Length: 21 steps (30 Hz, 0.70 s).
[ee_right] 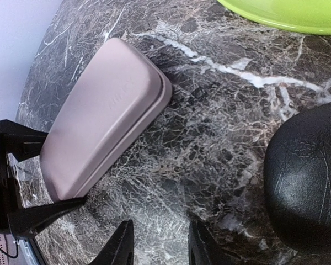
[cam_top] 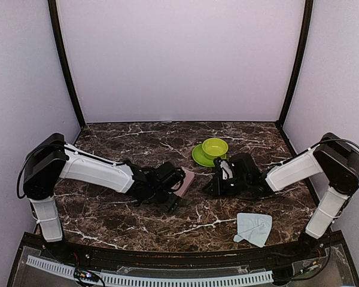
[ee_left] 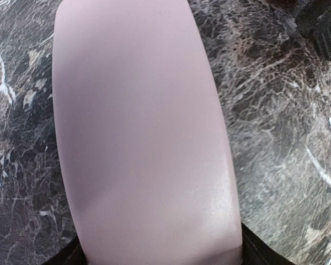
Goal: Organize the sunglasses
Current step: Move the case with sunglasses to the center of the board.
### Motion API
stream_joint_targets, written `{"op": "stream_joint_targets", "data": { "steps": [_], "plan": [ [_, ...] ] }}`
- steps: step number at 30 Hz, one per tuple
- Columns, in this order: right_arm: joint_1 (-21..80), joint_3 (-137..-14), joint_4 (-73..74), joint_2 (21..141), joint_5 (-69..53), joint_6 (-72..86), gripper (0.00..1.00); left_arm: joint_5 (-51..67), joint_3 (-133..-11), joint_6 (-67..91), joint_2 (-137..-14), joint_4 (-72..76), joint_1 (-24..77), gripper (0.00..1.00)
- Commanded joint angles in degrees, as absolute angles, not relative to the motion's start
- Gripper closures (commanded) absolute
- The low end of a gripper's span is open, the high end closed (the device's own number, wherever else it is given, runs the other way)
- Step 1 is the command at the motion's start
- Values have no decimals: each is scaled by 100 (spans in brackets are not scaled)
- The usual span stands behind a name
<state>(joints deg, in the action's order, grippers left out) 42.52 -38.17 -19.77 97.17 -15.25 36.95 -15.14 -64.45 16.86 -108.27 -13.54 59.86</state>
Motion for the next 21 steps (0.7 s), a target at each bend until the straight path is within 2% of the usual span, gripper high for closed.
{"op": "stream_joint_targets", "data": {
  "steps": [1,14,17,21],
  "plan": [
    [4201,-3731,-2244,9723,-1546,3663,65,-1100,-6049,1297,-10338,-1651,5464,35],
    [4183,-3779,-2276,9806,-1655,3639,65,271,-6097,-45,-10224,-1998,4316,24],
    [4183,-3789,-2284,9812,-1669,3639,65,541,-6142,-277,-10196,-1973,4131,18],
    [4183,-3849,-2278,9846,-1740,3606,65,305,-6210,-568,-10266,-1995,4042,9]
  ]
}}
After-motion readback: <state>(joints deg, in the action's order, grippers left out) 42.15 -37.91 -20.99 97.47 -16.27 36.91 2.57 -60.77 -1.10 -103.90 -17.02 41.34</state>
